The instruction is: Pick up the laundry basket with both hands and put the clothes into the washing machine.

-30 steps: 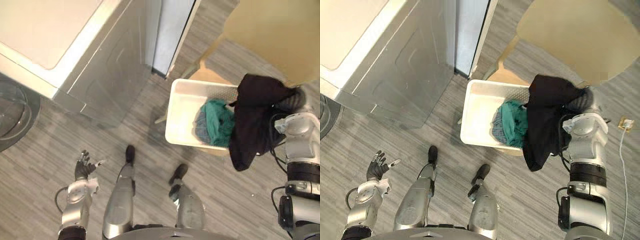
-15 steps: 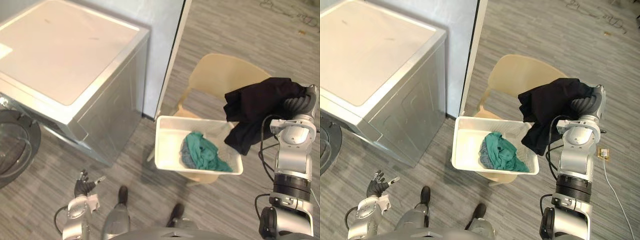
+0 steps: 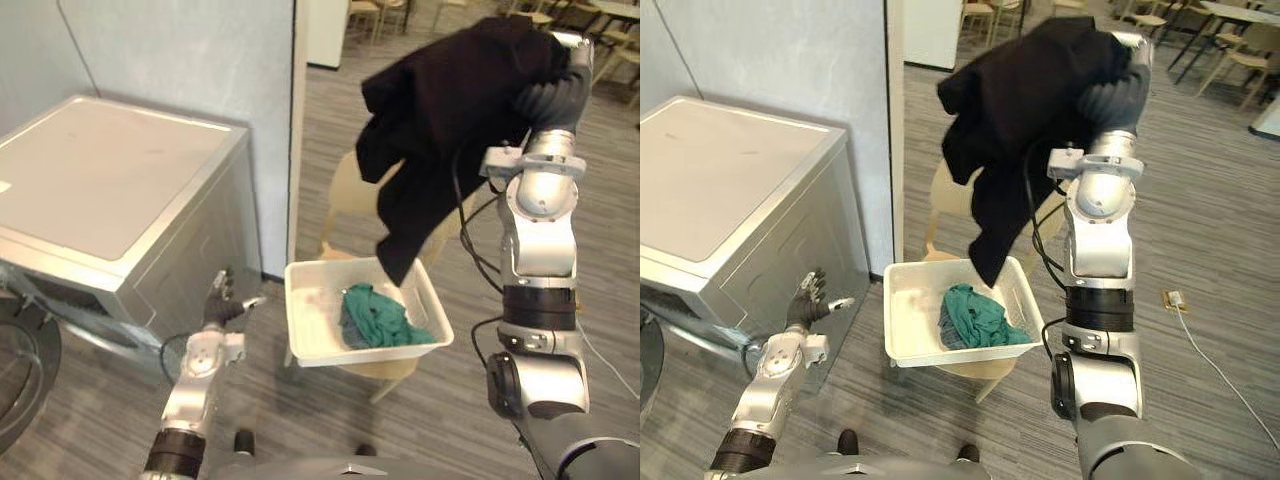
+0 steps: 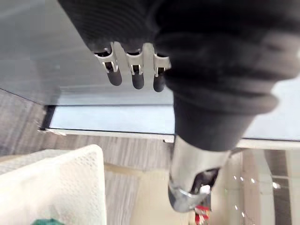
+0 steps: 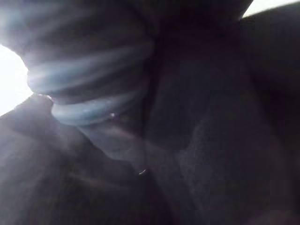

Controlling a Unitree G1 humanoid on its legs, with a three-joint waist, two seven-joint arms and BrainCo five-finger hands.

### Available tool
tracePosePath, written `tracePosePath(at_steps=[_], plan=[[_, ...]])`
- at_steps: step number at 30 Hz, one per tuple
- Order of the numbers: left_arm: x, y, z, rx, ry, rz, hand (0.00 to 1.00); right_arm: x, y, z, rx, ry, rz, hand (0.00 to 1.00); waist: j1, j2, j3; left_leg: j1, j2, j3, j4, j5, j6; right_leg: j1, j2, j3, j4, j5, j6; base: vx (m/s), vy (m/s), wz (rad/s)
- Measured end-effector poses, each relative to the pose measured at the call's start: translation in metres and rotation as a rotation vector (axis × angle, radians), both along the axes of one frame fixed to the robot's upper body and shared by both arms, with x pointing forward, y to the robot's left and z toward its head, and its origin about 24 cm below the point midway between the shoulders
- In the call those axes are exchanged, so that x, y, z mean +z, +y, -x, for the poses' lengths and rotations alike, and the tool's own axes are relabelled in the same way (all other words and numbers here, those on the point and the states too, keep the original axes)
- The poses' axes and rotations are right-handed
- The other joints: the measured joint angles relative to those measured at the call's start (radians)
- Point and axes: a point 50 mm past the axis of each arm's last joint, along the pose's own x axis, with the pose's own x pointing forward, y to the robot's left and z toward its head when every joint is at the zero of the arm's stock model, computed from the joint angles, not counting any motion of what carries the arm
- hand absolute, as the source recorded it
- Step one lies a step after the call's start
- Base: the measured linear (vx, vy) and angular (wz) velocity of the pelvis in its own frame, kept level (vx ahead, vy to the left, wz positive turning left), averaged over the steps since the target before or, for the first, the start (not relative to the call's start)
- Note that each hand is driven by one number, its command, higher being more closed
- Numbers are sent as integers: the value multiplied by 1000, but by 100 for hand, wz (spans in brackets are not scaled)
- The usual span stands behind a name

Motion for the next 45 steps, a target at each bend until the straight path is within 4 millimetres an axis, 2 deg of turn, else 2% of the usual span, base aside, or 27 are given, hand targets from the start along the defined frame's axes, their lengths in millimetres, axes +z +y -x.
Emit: tracePosePath(at_steps=[3,6,11,18,20,24,26,28,32,39,40,45], plan=[[15,-15,-13,-63,-58,-8,0,2,14,-2,50,-17,1,100,-12,7,-13,13,3,18,0,2,1,1,4,19,-2,5,-1,0,-9,-18],[26,-29,-25,-104,-100,-18,0,-6,31,-5,153,-19,-123,100,-18,16,-21,31,9,46,0,0,-1,0,10,49,-7,14,-3,1,-13,-30],[31,-50,-27,-165,-116,-6,0,-23,63,-9,303,11,-313,100,-39,22,-24,40,13,62,0,-1,-3,-6,18,73,-13,22,-8,-9,-16,-14],[29,-53,-26,-177,-111,-14,0,-54,80,-8,419,107,-420,100,-33,22,-25,39,13,55,-1,-4,-7,0,18,68,-14,22,-8,1,-5,2],[25,-53,-26,-166,-94,-20,0,-57,84,-8,441,116,-454,100,-34,23,-26,36,13,51,-1,-4,-7,0,18,65,-15,22,-8,9,-10,4],[26,-60,-26,-180,-98,-32,0,-58,91,6,482,88,-446,100,-36,23,-36,31,13,46,-1,-4,-7,2,18,56,-20,21,-5,22,-10,6],[36,-66,-32,-204,-130,-38,0,-62,94,10,500,94,-450,100,-43,22,-51,25,13,35,-1,-3,-7,2,17,45,-20,18,-3,33,-12,12],[57,-74,-45,-231,-204,-48,0,-64,100,12,524,106,-445,100,-50,22,-53,21,13,30,-1,0,-7,1,17,43,-20,18,-3,16,-8,7],[85,-88,-57,-266,-300,-54,0,-68,110,14,555,127,-434,100,-60,22,-53,19,13,31,-1,1,-7,-1,18,43,-20,17,-3,0,0,0],[98,-112,-58,-375,-345,-76,0,-69,116,15,564,133,-383,100,-76,22,-53,15,13,33,-1,0,-8,-7,18,44,-20,17,-4,0,0,0],[100,-119,-59,-412,-343,-88,100,-69,116,15,566,133,-382,100,-76,22,-54,14,13,33,-1,0,-8,-8,18,44,-20,17,-4,0,0,0],[106,-139,-60,-500,-356,-105,100,-70,121,17,565,138,-346,100,-86,22,-56,0,13,33,-1,1,-7,-23,18,45,-20,19,-4,0,0,0]])
